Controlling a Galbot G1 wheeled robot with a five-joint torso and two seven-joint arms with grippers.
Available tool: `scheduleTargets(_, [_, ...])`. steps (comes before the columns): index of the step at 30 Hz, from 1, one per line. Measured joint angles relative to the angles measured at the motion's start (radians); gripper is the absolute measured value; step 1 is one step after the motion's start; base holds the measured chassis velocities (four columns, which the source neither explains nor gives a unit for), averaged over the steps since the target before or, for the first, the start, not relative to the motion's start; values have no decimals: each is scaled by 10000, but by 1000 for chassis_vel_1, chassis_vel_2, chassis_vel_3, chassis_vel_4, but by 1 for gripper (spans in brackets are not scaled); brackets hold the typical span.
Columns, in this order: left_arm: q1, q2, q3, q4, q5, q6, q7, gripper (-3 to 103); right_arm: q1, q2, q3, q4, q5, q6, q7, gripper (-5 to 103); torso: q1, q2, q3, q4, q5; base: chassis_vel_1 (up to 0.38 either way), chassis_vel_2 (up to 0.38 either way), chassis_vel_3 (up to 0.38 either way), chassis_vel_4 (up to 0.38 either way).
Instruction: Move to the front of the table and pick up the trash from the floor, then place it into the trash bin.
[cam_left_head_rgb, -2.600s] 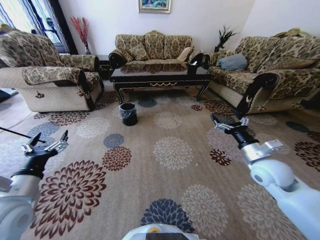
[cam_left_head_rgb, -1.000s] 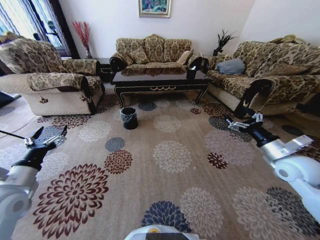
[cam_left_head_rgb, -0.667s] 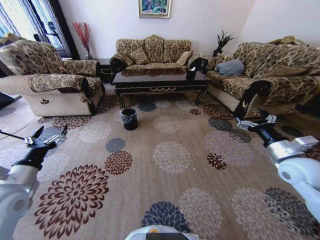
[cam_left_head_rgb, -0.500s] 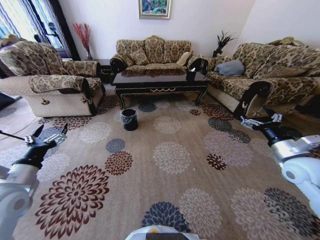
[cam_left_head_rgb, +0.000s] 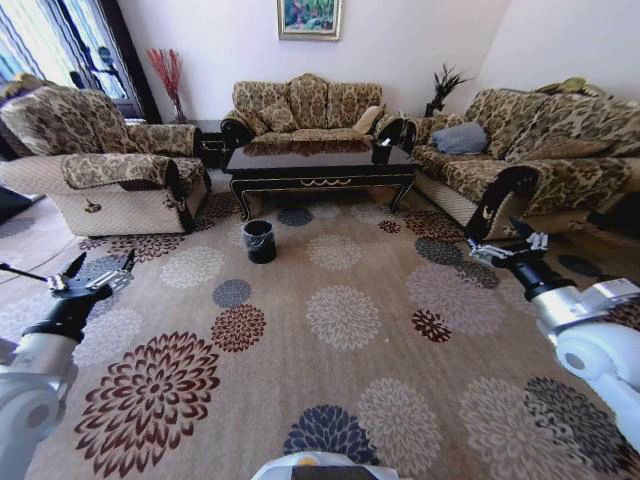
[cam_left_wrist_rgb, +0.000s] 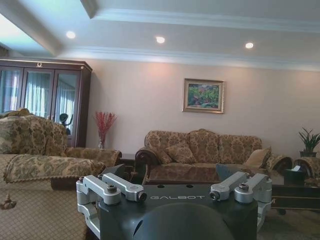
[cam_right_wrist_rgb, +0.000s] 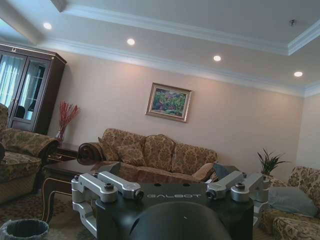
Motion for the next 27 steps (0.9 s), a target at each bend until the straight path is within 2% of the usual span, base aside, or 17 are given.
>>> scheduleTargets(6, [528,-596,399,81,611,-428,-23,100,-371,430,44,254,-243,-1,-8,100,101,284,185,3,-1,0,0,0,0])
scheduleTargets(17, [807,-654,-29,-368,290,-413,-59,100,-1302,755,1138,802,-240,27,-32,100,304,770,467,1,-2,0,0,0,0])
scheduleTargets(27, [982,-682,-181,-830,136,-357,-82,100,-1819,1069,1550,1170,-230,104,-53,100,458,1145,687,0,-1,0,0,0,0])
